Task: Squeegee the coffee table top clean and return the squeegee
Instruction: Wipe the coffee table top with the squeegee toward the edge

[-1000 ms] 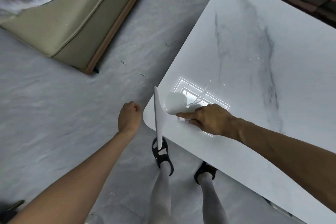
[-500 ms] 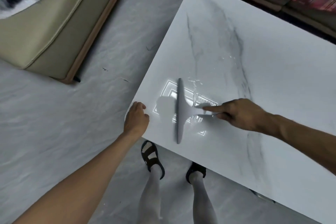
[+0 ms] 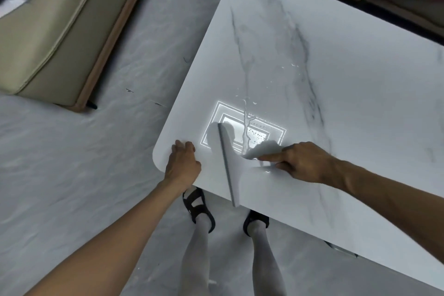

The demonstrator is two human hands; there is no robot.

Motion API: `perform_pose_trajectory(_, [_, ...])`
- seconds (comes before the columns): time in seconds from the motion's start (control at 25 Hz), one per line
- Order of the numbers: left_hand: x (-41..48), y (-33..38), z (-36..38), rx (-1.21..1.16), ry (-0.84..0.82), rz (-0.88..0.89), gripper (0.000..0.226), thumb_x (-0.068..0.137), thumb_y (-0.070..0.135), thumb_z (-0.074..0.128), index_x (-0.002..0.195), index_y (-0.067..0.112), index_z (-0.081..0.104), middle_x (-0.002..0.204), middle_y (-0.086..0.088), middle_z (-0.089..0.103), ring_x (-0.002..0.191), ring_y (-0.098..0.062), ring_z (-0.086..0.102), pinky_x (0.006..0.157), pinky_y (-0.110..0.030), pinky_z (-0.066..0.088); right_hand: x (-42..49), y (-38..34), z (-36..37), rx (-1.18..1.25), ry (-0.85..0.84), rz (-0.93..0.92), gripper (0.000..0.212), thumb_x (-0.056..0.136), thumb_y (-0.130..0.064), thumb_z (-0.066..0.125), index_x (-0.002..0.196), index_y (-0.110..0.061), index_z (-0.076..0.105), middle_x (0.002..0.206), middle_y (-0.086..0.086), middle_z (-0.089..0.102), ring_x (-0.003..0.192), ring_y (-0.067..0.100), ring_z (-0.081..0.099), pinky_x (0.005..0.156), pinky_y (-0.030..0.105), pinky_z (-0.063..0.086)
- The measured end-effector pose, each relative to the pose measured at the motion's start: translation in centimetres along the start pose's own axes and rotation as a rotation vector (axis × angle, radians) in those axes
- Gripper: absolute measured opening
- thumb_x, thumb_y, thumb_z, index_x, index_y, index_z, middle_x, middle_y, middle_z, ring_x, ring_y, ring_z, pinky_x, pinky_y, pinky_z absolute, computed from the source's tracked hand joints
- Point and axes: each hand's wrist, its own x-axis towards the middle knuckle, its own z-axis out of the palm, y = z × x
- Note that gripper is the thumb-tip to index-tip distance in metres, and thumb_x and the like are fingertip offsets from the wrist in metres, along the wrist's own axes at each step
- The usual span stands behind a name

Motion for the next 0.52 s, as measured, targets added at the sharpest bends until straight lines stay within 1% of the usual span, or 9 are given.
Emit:
perform_pose_trajectory(0.08, [0.7, 0.6, 0.0, 0.034, -0.094, -0.051, 0.031, 0.086, 0.009, 0.049, 0.116, 0.01, 0.043, 0.142, -0.025, 0.032, 0.131, -0.04, 0.037, 0.1, -0.046, 0.045, -2.8, 2.8, -1.4, -0.043, -0.024, 0.09, 0.047, 0.097, -0.041, 0.041, 0.132, -0.069, 0.028, 0.103, -0.013, 0.069, 0.089, 0.018, 0.066, 0.068, 0.023, 0.038])
perform_pose_trajectory(0.2, [1.4, 0.9, -0.4, 0.051, -0.156, -0.078, 0.022, 0.087, 0.012, 0.047, 0.108, 0.012, 0.044, 0.144, -0.029, 0.029, 0.134, -0.043, 0.032, 0.104, -0.045, 0.041, -5.4, 4.3, -3.1, -0.097, -0.048, 0.187, 0.043, 0.096, -0.047, 0.032, 0.131, -0.071, 0.027, 0.093, -0.013, 0.066, 0.085, 0.014, 0.064, 0.065, 0.023, 0.039])
perform_pose_trajectory(0.28, [1.4, 0.8, -0.5, 0.084, -0.156, -0.071, 0.015, 0.091, 0.015, 0.043, 0.105, 0.012, 0.048, 0.148, -0.03, 0.027, 0.136, -0.042, 0.032, 0.105, -0.043, 0.039, -5.3, 3.5, -3.5, -0.073, -0.044, 0.178, 0.041, 0.093, -0.052, 0.034, 0.13, -0.071, 0.029, 0.092, -0.015, 0.066, 0.086, 0.01, 0.064, 0.064, 0.021, 0.034])
perform_pose_trajectory(0.32, [1.4, 0.8, -0.5, 0.1, -0.147, -0.066, 0.018, 0.094, 0.017, 0.041, 0.108, 0.009, 0.05, 0.152, -0.029, 0.023, 0.138, -0.04, 0.031, 0.106, -0.042, 0.038, -4.6, 2.5, -3.3, -0.036, -0.04, 0.152, 0.04, 0.092, -0.056, 0.037, 0.129, -0.071, 0.031, 0.098, -0.017, 0.067, 0.091, 0.009, 0.064, 0.066, 0.02, 0.032])
perform_pose_trajectory(0.4, [1.2, 0.5, -0.6, 0.105, -0.117, -0.071, 0.028, 0.099, 0.021, 0.037, 0.116, 0.005, 0.053, 0.157, -0.025, 0.019, 0.137, -0.036, 0.035, 0.106, -0.041, 0.038, -2.0, -0.2, -2.2, 0.013, -0.06, 0.06, 0.038, 0.093, -0.059, 0.038, 0.129, -0.069, 0.034, 0.117, -0.023, 0.065, 0.104, 0.01, 0.062, 0.072, 0.019, 0.034])
perform_pose_trajectory(0.48, [1.1, 0.2, -1.0, 0.096, -0.1, -0.087, 0.034, 0.101, 0.022, 0.037, 0.12, 0.0, 0.054, 0.156, -0.022, 0.023, 0.133, -0.035, 0.04, 0.106, -0.042, 0.04, 0.9, -3.3, -0.5, 0.012, -0.087, -0.036, 0.036, 0.097, -0.055, 0.035, 0.132, -0.063, 0.038, 0.127, -0.025, 0.059, 0.112, 0.013, 0.059, 0.079, 0.022, 0.037])
perform_pose_trajectory(0.52, [1.2, 0.1, -1.1, 0.096, -0.097, -0.09, 0.034, 0.101, 0.023, 0.039, 0.119, -0.001, 0.055, 0.152, -0.021, 0.03, 0.13, -0.034, 0.044, 0.105, -0.043, 0.041, 2.0, -4.5, 0.4, 0.007, -0.096, -0.066, 0.036, 0.098, -0.052, 0.034, 0.133, -0.06, 0.04, 0.128, -0.024, 0.059, 0.113, 0.014, 0.058, 0.082, 0.024, 0.039])
